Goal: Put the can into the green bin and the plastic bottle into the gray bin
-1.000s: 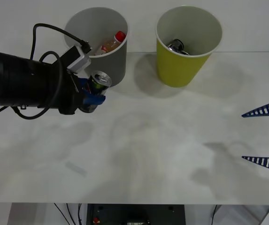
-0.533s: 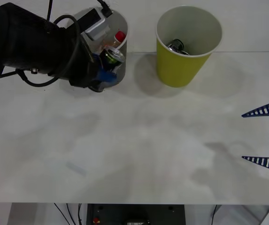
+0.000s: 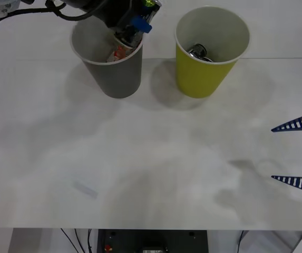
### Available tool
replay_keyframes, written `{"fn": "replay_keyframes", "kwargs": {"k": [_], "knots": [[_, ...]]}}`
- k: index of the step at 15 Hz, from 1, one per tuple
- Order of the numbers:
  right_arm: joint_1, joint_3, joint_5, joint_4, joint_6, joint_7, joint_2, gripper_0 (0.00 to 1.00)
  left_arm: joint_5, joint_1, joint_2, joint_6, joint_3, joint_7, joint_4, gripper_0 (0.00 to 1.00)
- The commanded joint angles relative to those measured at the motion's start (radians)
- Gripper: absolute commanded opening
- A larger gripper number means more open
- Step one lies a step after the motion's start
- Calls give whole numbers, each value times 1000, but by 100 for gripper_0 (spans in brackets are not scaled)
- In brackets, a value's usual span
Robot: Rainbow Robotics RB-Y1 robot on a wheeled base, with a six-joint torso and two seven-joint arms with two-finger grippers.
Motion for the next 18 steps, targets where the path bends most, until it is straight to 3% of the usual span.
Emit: {"fn": "replay_keyframes", "kwargs": {"k": [1, 7, 15, 18], "knots": [[0, 0, 0, 0, 0, 0, 0, 100, -7, -71, -61, 0, -12, -1, 96, 2], [0, 0, 0, 0, 0, 0, 0, 100, -108, -189, -225, 3, -13, -18, 299, 2], [0, 0, 0, 0, 0, 0, 0, 100, -134, -318, -344, 301, -79, -35, 613, 3], [0, 0, 0, 0, 0, 0, 0, 100, -142, -321, -371, 355, -79, -41, 655, 3]]}}
